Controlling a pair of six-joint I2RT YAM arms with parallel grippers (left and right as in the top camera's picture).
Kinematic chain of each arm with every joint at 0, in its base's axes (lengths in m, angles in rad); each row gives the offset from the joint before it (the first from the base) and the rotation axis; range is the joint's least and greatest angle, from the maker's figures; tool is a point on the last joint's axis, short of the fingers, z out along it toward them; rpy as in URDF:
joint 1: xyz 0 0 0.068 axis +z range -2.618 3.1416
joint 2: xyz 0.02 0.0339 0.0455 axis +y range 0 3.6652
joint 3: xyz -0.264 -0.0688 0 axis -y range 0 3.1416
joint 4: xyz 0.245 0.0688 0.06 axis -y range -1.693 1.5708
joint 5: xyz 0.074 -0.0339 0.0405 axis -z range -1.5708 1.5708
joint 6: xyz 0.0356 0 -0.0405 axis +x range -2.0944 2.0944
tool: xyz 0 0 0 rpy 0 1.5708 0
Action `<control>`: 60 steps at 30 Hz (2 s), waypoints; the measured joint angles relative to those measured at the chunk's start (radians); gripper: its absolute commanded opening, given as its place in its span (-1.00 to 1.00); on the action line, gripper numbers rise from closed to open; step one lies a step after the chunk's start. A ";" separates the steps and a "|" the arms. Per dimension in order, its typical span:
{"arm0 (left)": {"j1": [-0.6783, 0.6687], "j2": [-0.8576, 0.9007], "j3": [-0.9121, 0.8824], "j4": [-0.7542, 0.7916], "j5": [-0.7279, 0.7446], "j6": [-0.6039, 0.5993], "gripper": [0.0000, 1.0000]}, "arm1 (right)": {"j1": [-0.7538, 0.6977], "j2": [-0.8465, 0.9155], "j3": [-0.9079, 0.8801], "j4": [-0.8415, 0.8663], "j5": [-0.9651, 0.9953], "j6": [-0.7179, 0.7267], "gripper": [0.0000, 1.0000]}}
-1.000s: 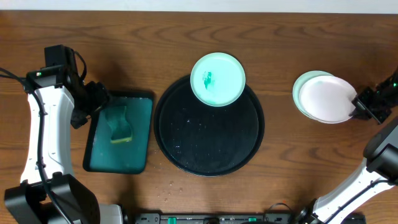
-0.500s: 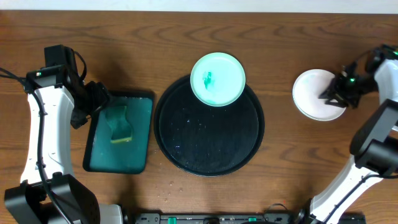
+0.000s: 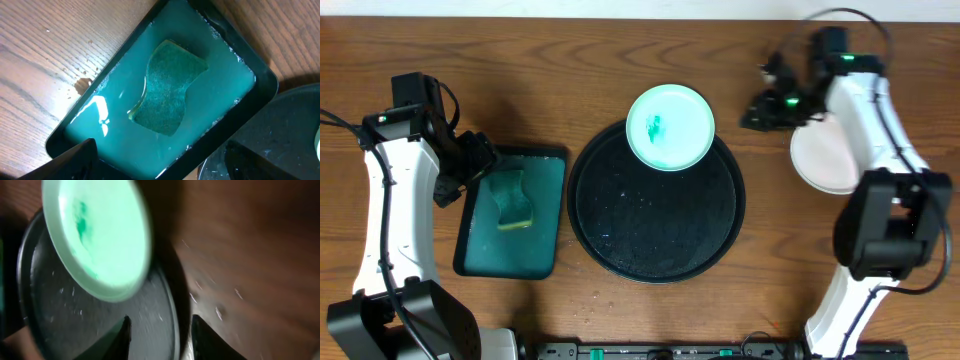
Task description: Clean dirty plates on tray and stack at the side
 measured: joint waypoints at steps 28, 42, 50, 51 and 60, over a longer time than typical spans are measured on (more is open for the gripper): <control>0.000 0.000 0.000 -0.020 0.000 0.008 0.62 | 0.164 0.159 0.000 0.206 0.164 0.185 -0.22; 0.000 0.000 0.000 -0.026 0.000 0.023 0.62 | 0.170 0.193 0.017 0.220 0.142 0.264 -0.97; 0.000 0.000 0.000 -0.024 0.000 0.027 0.61 | 0.180 0.177 0.016 0.119 0.150 0.275 -0.98; 0.000 0.000 0.000 -0.021 0.000 0.030 0.61 | 0.183 0.170 0.015 0.083 0.151 0.284 -0.97; 0.000 0.000 -0.021 0.013 0.000 0.053 0.58 | 0.251 0.051 -0.031 -0.203 0.130 0.314 -0.97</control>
